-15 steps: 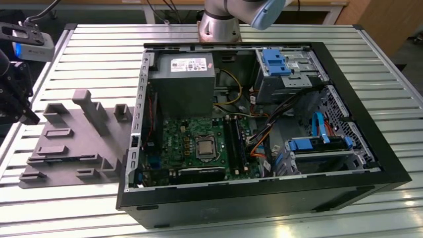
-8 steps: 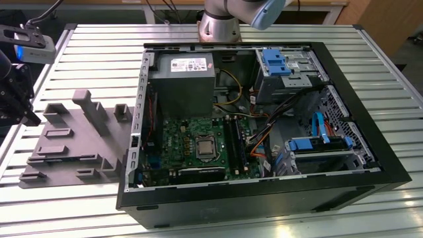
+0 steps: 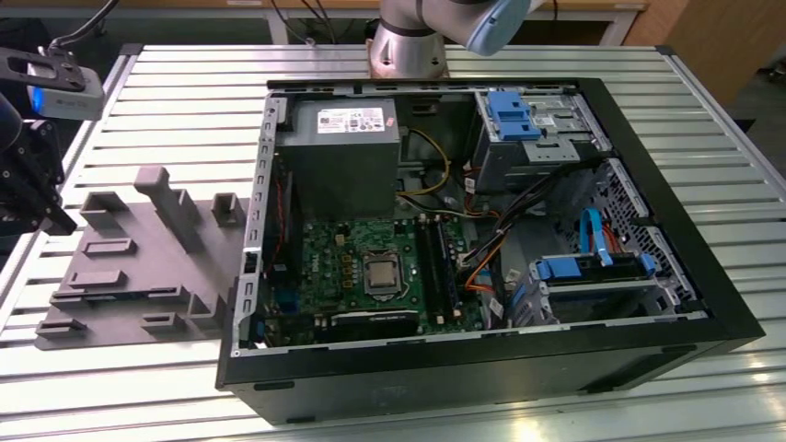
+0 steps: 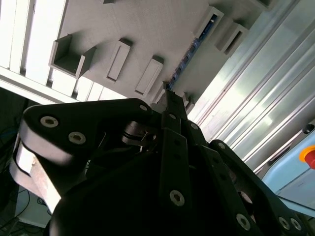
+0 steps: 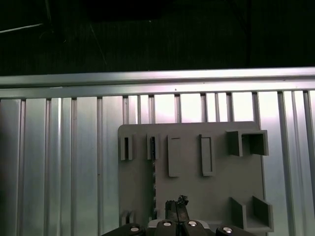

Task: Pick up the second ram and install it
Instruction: 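Pick up the second ram and move it above second insertion slot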

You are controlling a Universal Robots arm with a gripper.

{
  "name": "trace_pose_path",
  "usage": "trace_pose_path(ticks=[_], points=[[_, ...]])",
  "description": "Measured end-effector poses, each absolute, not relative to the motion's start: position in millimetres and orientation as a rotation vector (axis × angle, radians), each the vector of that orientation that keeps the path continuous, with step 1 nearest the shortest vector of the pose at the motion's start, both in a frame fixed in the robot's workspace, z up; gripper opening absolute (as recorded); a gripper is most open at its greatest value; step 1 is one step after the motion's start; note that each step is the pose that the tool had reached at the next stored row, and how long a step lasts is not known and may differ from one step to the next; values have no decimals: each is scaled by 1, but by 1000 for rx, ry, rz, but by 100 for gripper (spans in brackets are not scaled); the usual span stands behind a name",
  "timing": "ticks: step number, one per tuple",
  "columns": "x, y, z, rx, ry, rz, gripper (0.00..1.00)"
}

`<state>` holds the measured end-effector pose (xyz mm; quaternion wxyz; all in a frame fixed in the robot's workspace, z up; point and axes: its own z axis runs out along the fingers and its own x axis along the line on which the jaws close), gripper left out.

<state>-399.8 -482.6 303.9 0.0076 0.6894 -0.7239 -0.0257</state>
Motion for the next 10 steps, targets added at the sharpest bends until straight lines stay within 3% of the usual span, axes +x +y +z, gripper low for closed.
trace_pose_path(ticks=[10], points=[[-400, -483, 302, 2155, -2263, -80, 11]])
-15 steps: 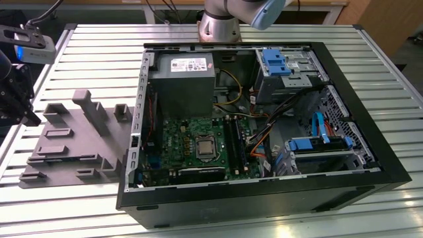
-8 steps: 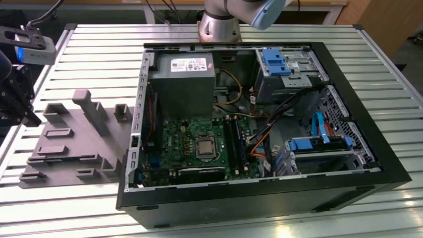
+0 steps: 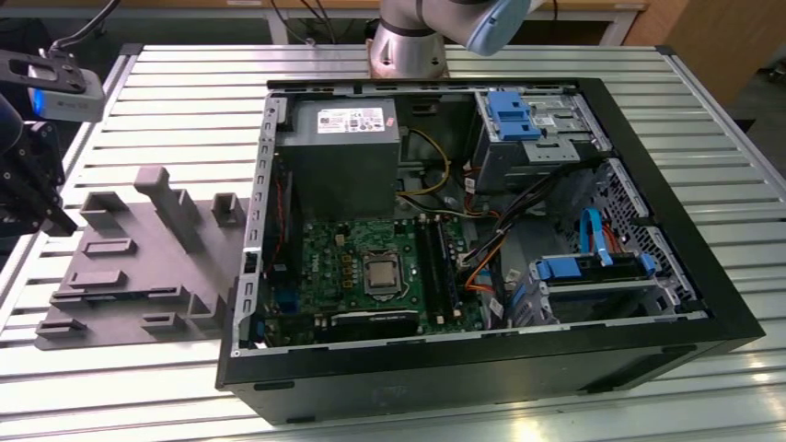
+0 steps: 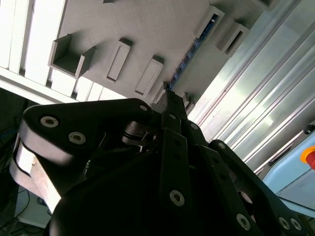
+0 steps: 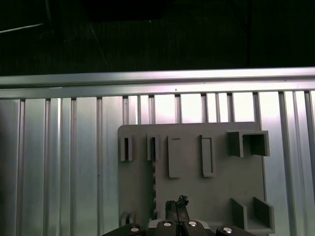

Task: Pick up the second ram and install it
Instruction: 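Pick up the second ram and move it above second insertion slot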

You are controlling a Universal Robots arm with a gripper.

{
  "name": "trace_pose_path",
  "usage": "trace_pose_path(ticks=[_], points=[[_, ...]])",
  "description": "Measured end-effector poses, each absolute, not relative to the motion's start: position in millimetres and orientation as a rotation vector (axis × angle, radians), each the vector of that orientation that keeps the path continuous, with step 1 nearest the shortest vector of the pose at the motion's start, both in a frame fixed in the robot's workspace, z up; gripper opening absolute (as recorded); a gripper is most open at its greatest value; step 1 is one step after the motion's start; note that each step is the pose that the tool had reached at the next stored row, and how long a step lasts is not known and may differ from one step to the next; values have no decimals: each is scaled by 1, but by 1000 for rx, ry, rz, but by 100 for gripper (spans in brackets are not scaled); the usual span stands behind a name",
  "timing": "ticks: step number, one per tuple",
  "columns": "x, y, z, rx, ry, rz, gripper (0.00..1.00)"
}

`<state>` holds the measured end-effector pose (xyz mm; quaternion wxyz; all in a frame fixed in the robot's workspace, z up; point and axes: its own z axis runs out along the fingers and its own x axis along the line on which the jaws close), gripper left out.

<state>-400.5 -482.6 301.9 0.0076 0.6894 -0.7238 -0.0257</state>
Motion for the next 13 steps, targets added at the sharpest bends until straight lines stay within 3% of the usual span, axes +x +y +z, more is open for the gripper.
trace_pose_path(ticks=[13], points=[[-401, -483, 299, 2156, -2263, -80, 11]])
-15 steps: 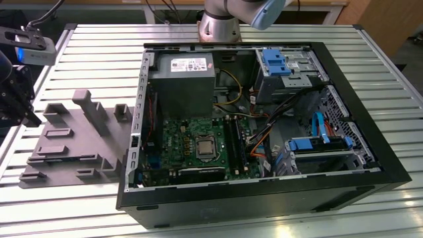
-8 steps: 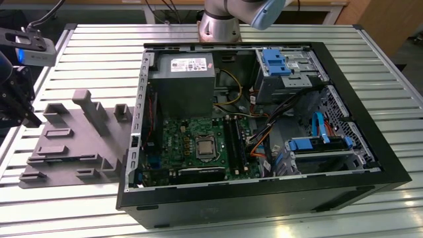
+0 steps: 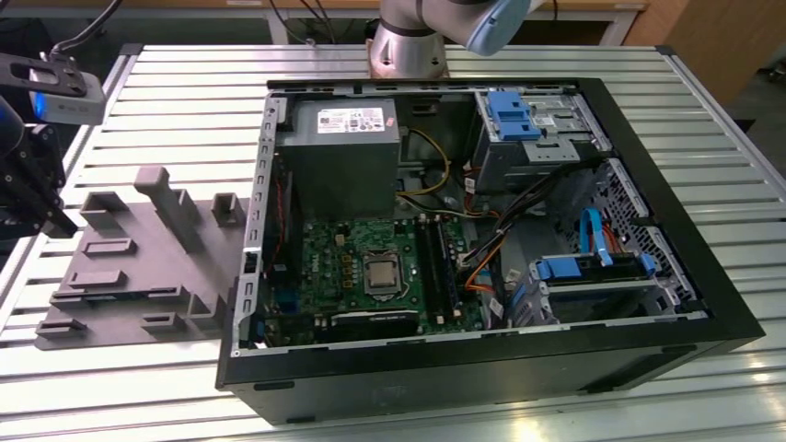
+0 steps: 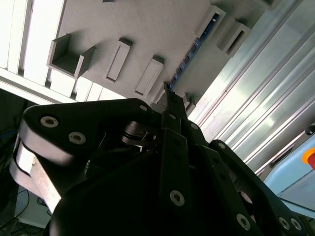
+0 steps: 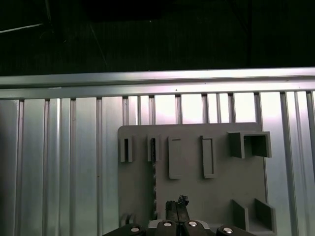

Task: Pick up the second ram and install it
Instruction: 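Pick up the second ram and move it above second insertion slot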

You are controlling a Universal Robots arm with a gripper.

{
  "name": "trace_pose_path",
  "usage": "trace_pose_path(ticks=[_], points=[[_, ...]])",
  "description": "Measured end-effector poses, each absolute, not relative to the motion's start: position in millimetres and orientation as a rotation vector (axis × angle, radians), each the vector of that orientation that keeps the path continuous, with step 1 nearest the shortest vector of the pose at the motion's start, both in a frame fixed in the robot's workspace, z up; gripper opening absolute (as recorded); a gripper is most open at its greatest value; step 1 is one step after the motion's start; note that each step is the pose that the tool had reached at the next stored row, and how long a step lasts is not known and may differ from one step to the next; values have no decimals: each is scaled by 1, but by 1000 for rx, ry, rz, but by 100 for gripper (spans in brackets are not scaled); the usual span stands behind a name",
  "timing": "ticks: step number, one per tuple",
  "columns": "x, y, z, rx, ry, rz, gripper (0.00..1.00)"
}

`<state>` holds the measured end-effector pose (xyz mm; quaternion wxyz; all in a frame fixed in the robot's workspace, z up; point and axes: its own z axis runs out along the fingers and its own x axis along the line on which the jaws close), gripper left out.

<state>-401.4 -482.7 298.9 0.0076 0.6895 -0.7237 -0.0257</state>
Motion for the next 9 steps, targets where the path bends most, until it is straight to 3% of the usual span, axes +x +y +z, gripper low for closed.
trace_pose_path(ticks=[9], points=[[-402, -483, 297, 2156, -2263, -81, 11]])
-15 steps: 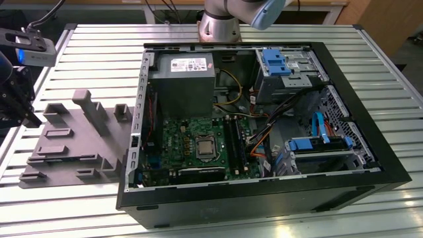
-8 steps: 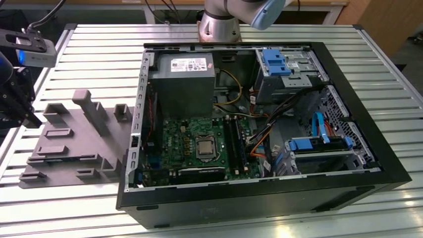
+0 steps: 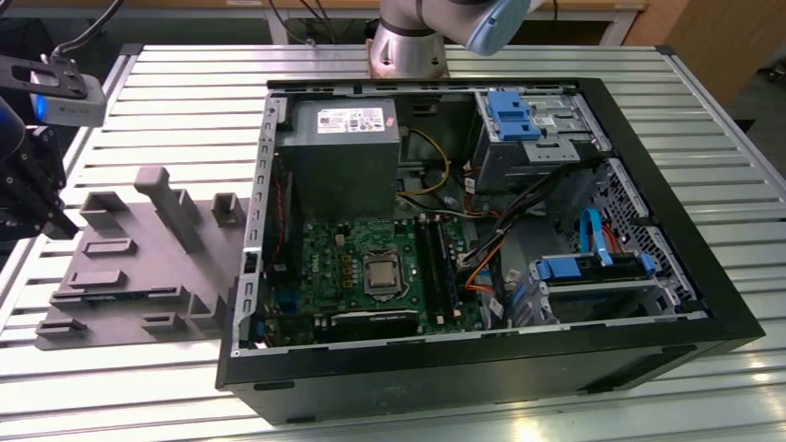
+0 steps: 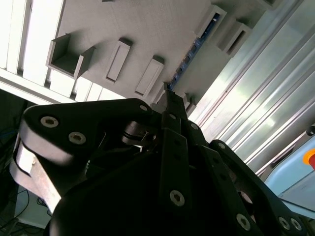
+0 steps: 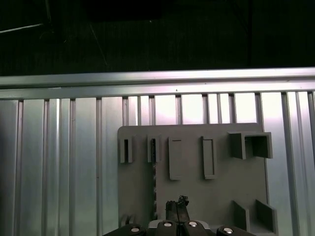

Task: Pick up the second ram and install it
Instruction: 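Pick up the second ram and move it above second insertion slot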

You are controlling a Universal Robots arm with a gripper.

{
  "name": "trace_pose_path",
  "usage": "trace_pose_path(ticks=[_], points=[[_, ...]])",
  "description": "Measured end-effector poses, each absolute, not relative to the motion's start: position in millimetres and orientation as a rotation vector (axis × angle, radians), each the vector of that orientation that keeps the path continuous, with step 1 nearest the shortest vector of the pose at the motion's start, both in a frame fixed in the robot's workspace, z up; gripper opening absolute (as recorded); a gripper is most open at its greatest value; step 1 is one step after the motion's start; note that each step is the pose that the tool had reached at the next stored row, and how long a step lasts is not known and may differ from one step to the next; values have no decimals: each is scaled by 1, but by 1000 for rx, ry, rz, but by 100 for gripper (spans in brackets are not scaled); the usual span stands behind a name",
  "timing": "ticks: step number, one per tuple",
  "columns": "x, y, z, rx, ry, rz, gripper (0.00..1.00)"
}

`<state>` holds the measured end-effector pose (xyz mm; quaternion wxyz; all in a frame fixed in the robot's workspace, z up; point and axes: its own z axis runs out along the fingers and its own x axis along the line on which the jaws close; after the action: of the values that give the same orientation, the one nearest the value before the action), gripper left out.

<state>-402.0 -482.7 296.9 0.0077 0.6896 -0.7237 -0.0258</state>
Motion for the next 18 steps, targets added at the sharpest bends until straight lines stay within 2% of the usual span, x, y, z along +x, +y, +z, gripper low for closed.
trace_pose_path(ticks=[18], points=[[-403, -483, 291, 2156, -2262, -80, 11]])
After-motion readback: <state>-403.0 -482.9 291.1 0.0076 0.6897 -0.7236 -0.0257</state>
